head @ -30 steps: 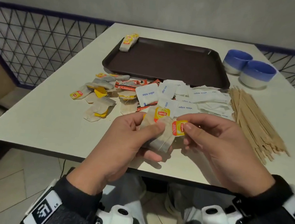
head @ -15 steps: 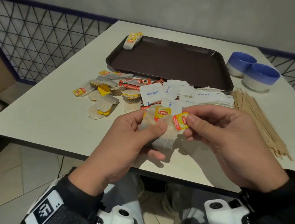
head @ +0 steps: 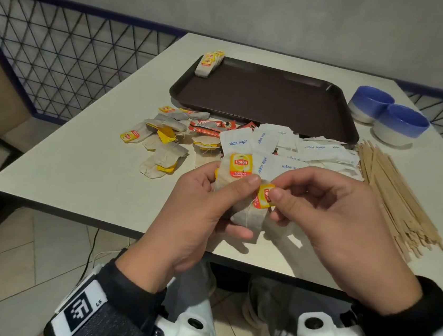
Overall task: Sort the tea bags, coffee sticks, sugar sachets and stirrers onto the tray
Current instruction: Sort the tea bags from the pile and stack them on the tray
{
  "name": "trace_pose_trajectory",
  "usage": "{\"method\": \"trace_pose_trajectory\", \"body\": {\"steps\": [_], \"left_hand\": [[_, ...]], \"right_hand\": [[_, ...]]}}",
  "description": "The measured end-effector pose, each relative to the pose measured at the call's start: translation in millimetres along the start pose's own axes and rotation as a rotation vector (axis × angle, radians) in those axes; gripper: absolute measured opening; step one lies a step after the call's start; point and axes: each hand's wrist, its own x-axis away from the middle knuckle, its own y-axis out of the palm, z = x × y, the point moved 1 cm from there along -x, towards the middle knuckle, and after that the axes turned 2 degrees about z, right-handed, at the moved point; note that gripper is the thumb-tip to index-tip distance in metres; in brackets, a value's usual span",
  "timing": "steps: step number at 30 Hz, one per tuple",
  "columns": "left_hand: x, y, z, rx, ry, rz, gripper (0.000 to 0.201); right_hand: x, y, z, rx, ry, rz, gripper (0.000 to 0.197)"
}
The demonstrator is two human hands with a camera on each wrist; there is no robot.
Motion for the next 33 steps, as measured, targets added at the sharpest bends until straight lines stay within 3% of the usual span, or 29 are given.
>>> {"method": "trace_pose_trajectory", "body": {"steps": [6,10,15,19,23,27,30,33], "left_hand": [[-1,-1,-2,0.054,0.029,0.056,0.021],[-1,1,-1,0.111,0.047,0.112,0.027],[2,4,1,0.131,0.051,0.147,0.022],[3,6,3,0.137,0.052,0.149,0.025],[3,6,4,0.146,0.046,0.175,0.029],[4,5,6,0.182,0.026,0.198,0.012],[4,4,6,0.23,0.011,0.207,0.009],[3,3,7,0.279,-0.004,0.222,0.018]], "right_hand": [[6,4,-2,0.087,-0.078,-0.015,0.009],[13,5,-2,0.097,-0.119,0.009,0.013],[22,7,-6,0.301,-0.309,-0.153,0.012],[24,6,-6,0.4,-0.37,-0.248,0.011],[28,4,-10,0.464,-0.393,-0.309,0.008],[36,4,-8,0.489,-0.388,-0.36,0.01],[41,2,-3,0.439,-0.28,-0.375,0.01],[44,3,2,0.42,-0.197,-0.397,0.008]]}}
